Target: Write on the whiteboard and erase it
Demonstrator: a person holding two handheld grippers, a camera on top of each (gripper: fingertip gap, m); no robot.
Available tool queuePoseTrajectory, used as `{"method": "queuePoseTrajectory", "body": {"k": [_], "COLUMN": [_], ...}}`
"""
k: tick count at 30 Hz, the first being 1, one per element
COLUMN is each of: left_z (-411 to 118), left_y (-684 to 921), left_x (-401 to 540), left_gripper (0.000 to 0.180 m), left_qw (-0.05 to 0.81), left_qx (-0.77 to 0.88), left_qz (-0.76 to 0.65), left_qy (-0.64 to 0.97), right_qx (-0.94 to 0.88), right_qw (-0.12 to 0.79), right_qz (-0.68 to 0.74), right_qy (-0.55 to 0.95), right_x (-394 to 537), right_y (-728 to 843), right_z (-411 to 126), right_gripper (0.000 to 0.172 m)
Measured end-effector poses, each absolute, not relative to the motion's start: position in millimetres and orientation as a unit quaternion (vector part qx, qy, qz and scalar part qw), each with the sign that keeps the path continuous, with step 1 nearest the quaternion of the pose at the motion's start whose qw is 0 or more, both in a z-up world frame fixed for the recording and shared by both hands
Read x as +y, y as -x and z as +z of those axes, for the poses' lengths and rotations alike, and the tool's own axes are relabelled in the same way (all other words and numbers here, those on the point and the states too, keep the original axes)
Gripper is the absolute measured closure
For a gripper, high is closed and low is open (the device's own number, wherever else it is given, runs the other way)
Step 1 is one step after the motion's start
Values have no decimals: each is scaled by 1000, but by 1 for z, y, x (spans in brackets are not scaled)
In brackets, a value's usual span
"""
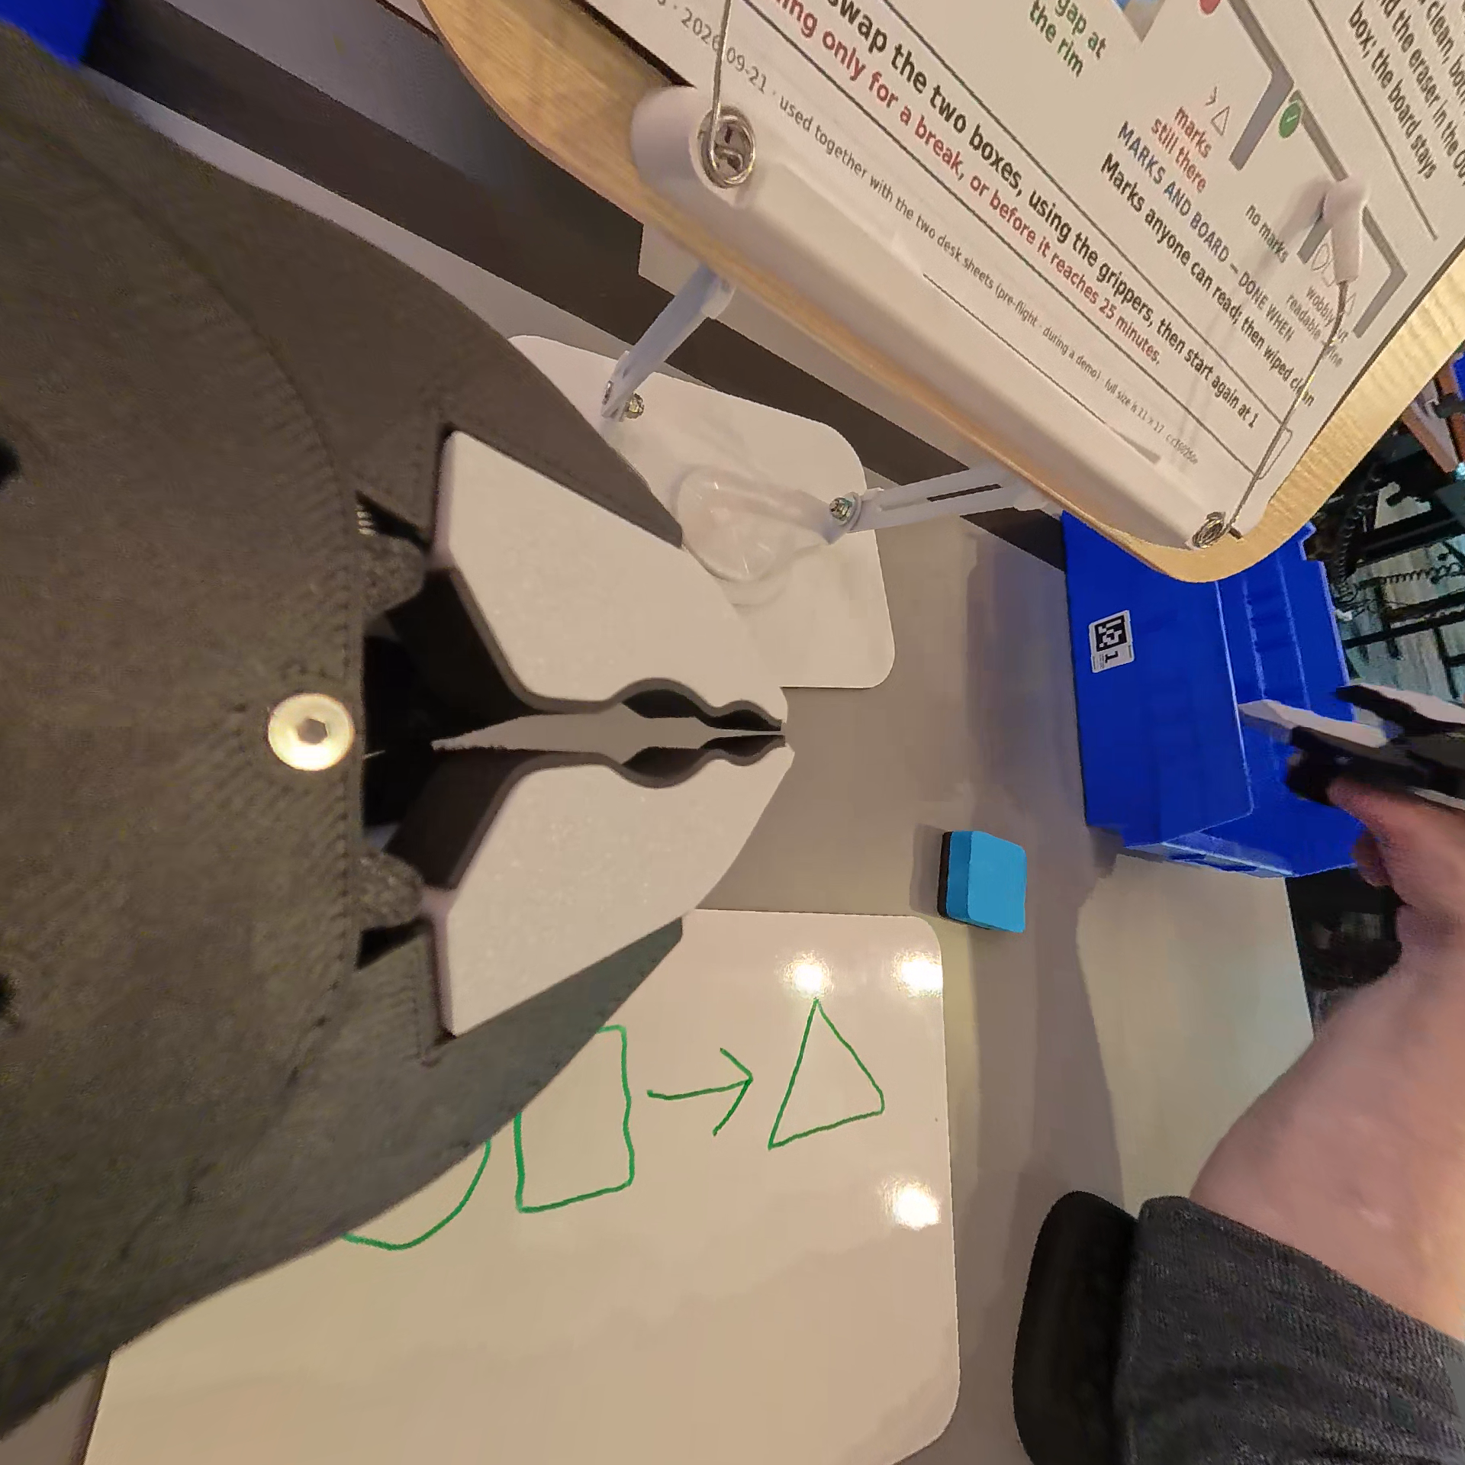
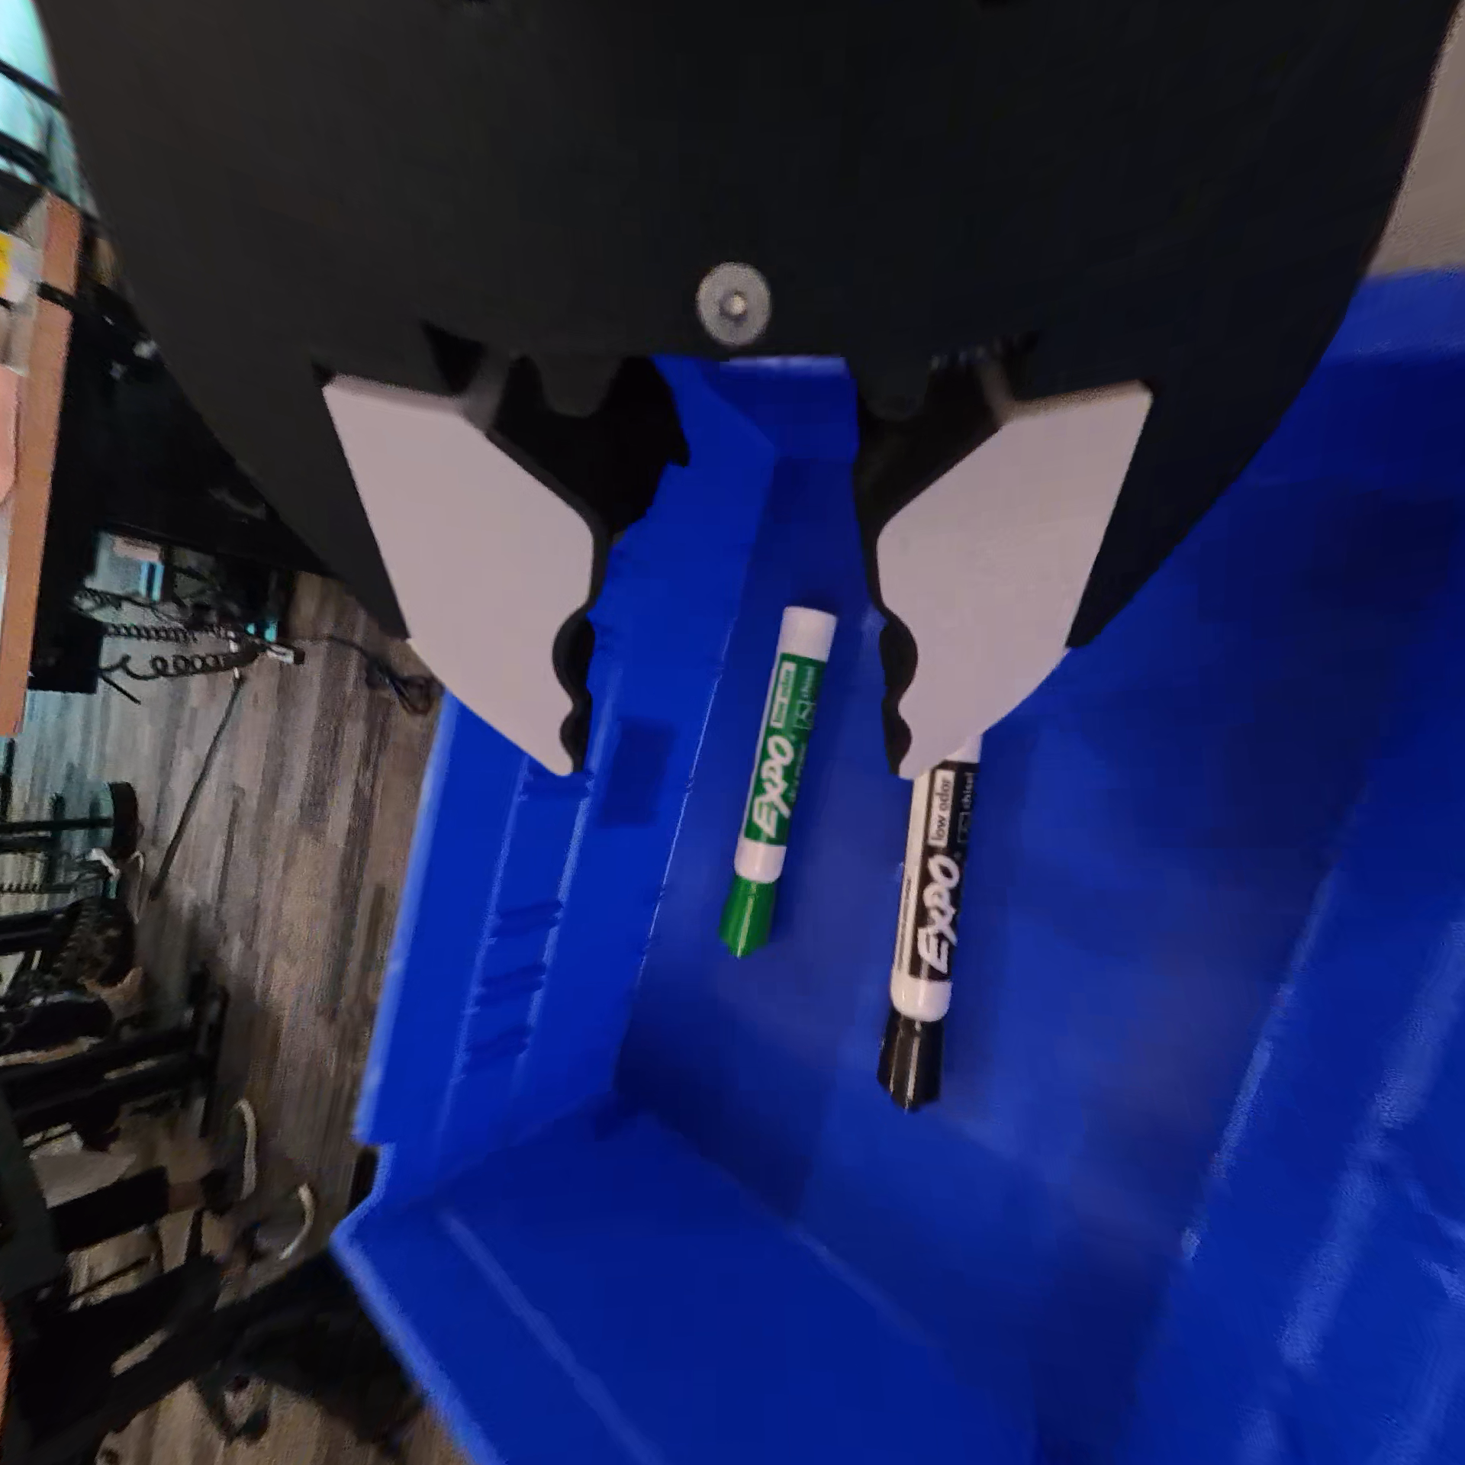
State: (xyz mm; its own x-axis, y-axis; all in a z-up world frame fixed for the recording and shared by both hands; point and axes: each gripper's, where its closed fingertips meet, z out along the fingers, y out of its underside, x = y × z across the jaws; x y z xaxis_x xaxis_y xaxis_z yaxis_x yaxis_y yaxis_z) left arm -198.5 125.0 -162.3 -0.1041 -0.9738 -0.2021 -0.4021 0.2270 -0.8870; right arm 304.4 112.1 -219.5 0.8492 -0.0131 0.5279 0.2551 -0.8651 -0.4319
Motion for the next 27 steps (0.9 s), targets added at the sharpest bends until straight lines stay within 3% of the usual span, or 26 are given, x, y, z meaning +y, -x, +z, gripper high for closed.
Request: {"method": "queuePoseTrajectory", "body": {"k": [5, 9, 17, 27], "left_z": [-154, -152, -150, -154], "left_y": [202, 204, 210, 223], "left_x": [127, 129, 134, 137], "left_gripper": [178, 176, 174, 169], "left_qw": [428, 427, 423, 388], "left_qx": [653, 651, 654, 681], "left_qz": [-346, -345, -335, -298], "left_qy": [521, 524, 530, 545], "right_qx": [-219, -391, -533, -562], "right_qw": [341, 381, 191, 120], "right_qz": [-184, -81, -46, -48], "right_qy": [896, 834, 823, 817], "right_x": [112, 90, 60, 53], "right_y": [-213, -100, -22, -18], "right_z": [-158, -126, -194, -217], "right_gripper": [107, 104, 97, 93]}}
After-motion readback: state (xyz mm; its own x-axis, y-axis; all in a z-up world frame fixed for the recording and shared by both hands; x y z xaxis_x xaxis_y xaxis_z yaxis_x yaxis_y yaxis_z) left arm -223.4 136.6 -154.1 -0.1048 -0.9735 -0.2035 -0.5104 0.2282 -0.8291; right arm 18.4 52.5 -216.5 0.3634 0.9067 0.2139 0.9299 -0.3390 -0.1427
